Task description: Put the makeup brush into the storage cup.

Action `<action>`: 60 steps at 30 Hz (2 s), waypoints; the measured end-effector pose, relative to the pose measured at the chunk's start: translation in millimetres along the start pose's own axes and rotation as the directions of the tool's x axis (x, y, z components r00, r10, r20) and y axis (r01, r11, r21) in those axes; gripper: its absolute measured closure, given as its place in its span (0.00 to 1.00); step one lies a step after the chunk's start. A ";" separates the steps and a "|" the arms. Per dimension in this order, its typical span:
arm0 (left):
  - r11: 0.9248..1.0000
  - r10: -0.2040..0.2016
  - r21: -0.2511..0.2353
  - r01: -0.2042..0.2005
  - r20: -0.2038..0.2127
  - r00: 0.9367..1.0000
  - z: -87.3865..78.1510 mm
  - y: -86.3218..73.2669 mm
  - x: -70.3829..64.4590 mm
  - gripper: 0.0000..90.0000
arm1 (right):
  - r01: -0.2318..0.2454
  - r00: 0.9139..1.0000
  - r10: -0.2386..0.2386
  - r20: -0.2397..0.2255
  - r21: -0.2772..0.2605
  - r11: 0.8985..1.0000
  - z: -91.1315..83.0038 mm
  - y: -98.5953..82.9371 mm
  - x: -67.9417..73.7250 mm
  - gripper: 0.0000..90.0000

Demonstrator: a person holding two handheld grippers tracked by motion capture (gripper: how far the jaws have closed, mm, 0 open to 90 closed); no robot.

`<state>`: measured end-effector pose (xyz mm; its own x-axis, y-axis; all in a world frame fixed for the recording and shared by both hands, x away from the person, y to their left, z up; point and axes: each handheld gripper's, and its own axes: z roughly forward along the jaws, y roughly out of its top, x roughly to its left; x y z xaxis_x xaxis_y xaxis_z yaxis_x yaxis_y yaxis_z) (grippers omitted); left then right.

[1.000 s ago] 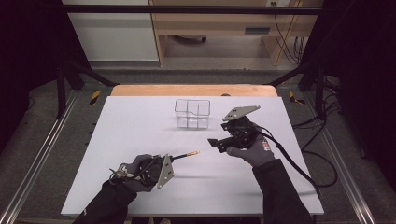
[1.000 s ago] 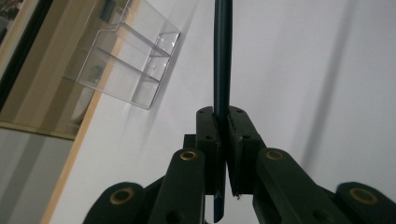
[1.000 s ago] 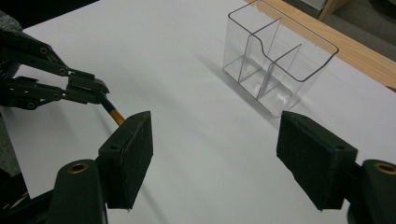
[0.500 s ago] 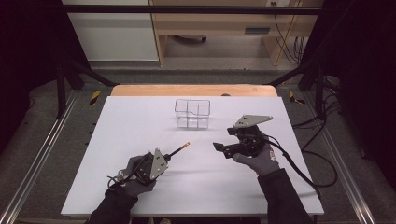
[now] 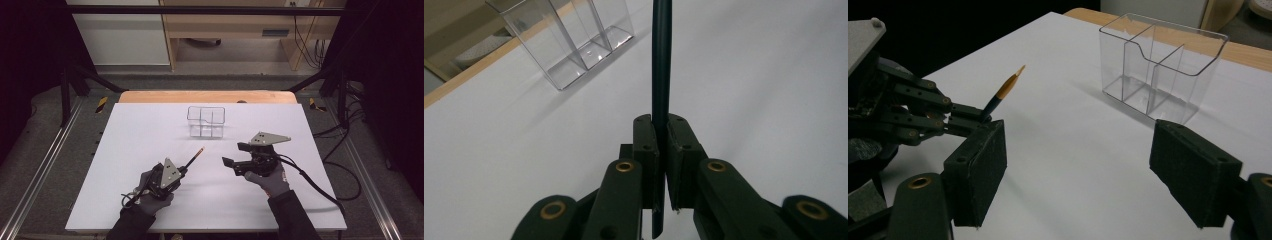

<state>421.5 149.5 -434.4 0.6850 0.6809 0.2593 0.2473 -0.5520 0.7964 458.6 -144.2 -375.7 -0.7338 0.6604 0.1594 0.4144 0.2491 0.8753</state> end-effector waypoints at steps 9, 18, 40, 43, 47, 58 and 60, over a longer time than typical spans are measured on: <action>0.990 -0.130 -0.049 0.131 0.012 0.991 1.6 -1.2 -2.8 0.93 | -0.044 0.999 0.042 -0.026 -0.061 0.997 11.4 -6.3 7.2 0.25; 0.978 -0.193 -0.076 0.194 0.022 0.981 5.4 4.5 -10.4 0.93 | -0.113 0.992 0.106 -0.069 -0.110 0.988 22.8 -8.6 9.5 0.26; 0.956 -0.264 -0.121 0.266 0.028 0.964 18.6 27.8 -26.2 0.93 | -0.226 0.973 0.209 -0.103 -0.201 0.953 34.7 -10.1 11.2 0.32; 0.955 -0.269 -0.116 0.271 0.034 0.962 19.9 28.3 -26.9 0.93 | -0.248 0.967 0.231 -0.104 -0.214 0.945 37.7 -11.6 12.7 0.33; 0.955 -0.268 -0.120 0.270 0.033 0.963 19.6 29.2 -28.7 0.93 | -0.278 0.960 0.260 -0.108 -0.222 0.935 42.9 -13.9 13.9 0.35; 0.953 -0.280 -0.108 0.282 0.034 0.959 23.7 28.7 -34.8 0.93 | -0.306 0.952 0.289 -0.103 -0.242 0.921 49.4 -17.9 16.2 0.45; 0.953 -0.282 -0.104 0.283 0.033 0.959 24.8 28.0 -35.6 0.93 | -0.321 0.947 0.303 -0.107 -0.248 0.914 52.0 -19.3 17.3 0.48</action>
<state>421.1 97.9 -434.9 0.6097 0.7926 0.0065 0.3583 -0.2829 0.8897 465.9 -100.8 -413.5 -0.6268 0.6249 0.4654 0.4808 -0.1598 0.8622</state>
